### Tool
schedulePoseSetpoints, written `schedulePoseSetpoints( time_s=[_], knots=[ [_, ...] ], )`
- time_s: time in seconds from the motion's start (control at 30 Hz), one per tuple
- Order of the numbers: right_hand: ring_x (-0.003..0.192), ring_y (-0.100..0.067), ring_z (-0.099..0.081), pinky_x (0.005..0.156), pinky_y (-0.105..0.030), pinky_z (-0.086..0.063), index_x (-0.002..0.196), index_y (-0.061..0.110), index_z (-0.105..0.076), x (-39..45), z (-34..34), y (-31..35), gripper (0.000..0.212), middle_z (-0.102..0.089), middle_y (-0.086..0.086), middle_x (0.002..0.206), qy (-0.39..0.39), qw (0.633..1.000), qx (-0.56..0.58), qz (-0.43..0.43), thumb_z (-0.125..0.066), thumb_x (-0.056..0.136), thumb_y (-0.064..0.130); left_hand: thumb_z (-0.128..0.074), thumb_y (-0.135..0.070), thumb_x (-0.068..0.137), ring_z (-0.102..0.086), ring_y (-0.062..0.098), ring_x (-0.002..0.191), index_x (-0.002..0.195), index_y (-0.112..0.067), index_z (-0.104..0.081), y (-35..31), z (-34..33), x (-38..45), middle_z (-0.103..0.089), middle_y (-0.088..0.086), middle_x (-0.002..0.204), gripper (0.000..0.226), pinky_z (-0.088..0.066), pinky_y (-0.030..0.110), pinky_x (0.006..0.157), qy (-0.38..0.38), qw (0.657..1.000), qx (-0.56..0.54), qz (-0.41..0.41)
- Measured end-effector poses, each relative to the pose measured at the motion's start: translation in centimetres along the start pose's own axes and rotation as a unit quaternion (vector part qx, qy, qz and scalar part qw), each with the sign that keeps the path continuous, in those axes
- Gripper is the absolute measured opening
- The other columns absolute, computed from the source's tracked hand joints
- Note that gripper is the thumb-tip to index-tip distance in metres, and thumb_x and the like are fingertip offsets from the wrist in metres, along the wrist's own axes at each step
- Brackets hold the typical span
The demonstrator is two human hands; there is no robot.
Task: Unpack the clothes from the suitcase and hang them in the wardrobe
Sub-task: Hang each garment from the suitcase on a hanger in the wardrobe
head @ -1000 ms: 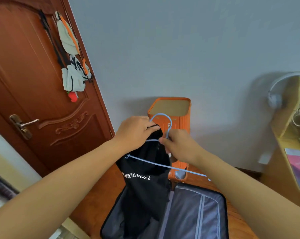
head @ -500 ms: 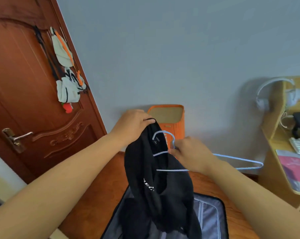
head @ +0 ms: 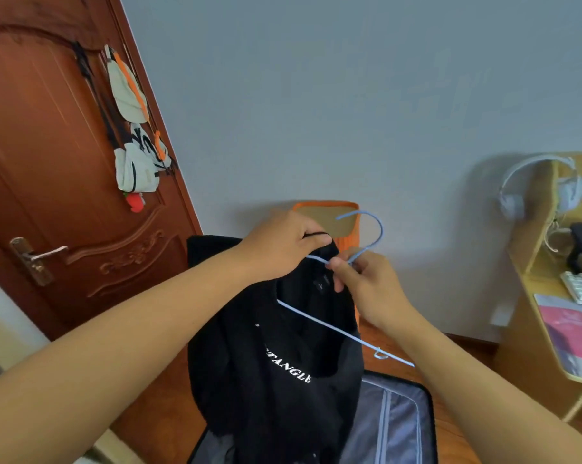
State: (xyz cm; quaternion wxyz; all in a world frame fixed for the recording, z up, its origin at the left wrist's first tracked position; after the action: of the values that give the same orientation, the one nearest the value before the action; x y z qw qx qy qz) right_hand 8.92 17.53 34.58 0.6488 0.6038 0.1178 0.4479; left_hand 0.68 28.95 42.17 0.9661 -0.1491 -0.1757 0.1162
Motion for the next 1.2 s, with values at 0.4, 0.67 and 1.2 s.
schedulePoseSetpoints(
  time_s=[0.4,0.67,1.2],
  knots=[
    [0.086,-0.013,-0.054,0.076,-0.024,-0.038,0.100,0.011,-0.063,2.0,2.6,3.1,0.015,-0.061,0.002,0.096,-0.174,0.972,-0.127,0.094,-0.064,0.096,0.025,-0.047,-0.034,0.106,-0.047,0.023,0.051,0.105,-0.020,-0.063,0.5,6.2,-2.3,-0.048,-0.004,0.066,0.022,-0.017,0.025,0.045,-0.052,0.892,0.407,-0.188],
    [0.128,-0.013,-0.052,0.102,-0.033,-0.047,0.152,0.034,-0.027,-4.0,-11.2,-3.7,0.064,-0.034,0.016,0.155,0.235,0.918,-0.273,0.164,-0.054,0.095,0.041,-0.025,-0.042,0.109,-0.053,0.023,0.061,0.104,-0.019,-0.054,3.5,9.3,-4.2,-0.052,-0.003,0.067,0.037,-0.044,0.040,0.053,-0.057,0.925,0.373,-0.033],
    [0.104,-0.026,-0.057,0.079,-0.040,-0.055,0.106,0.018,-0.068,2.5,-0.8,-5.8,0.057,-0.068,0.008,0.113,0.176,0.814,-0.452,0.320,-0.032,0.068,-0.005,-0.047,-0.026,0.103,-0.070,0.035,0.062,0.120,-0.006,-0.065,12.6,13.4,-15.3,-0.072,0.014,0.079,0.033,-0.057,0.041,0.051,-0.219,0.904,0.353,-0.103]
  ],
)
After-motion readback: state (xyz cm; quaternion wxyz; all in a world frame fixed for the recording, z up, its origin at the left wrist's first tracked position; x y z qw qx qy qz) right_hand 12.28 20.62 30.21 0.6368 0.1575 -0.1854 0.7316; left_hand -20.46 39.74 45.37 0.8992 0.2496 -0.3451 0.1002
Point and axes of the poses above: each hand's wrist, its own x-axis towards the middle knuckle, its own z-axis out of the back of the hand, y = z × x, the point moved 7 cm from there along x, towards the middle knuckle
